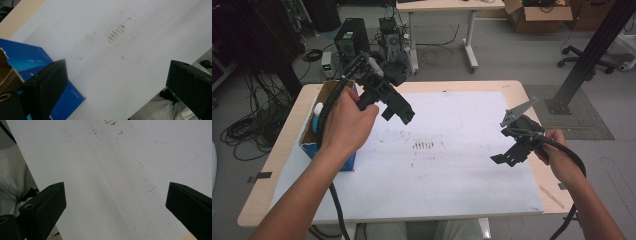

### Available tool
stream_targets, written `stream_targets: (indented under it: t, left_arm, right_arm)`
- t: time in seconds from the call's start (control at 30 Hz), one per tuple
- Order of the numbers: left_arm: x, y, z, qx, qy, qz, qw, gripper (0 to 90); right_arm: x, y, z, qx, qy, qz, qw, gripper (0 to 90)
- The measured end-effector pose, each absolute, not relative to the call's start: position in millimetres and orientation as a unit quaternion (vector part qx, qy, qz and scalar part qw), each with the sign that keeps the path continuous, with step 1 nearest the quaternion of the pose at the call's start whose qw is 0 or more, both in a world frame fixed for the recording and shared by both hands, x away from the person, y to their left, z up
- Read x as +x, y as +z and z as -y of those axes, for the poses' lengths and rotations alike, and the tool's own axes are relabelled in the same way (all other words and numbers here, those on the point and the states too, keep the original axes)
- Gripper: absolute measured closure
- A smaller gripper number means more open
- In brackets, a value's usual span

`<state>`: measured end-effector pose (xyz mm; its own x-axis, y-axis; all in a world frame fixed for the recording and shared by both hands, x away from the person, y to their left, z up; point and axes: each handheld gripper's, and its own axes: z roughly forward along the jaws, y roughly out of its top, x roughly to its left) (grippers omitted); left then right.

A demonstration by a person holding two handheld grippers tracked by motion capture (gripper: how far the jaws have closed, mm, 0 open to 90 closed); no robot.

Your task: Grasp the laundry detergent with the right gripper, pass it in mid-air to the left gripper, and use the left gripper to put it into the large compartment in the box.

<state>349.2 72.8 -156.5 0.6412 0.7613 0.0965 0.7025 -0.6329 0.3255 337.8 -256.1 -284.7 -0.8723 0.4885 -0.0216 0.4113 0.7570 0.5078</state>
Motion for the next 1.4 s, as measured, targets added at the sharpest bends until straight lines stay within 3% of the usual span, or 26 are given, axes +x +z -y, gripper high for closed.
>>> stream_targets:
  t: [0.6,1.4]
  left_arm:
    - [392.6,-178.5,-39.0,0.927,0.096,-0.344,0.112,4.3]
    - [438.8,-186.7,-24.1,0.959,0.086,-0.253,0.094,4.3]
  right_arm:
    - [346.2,-285.1,253.2,0.242,0.247,-0.936,0.062,2.9]
    - [349.4,-273.9,246.7,0.214,0.235,-0.947,0.058,2.9]
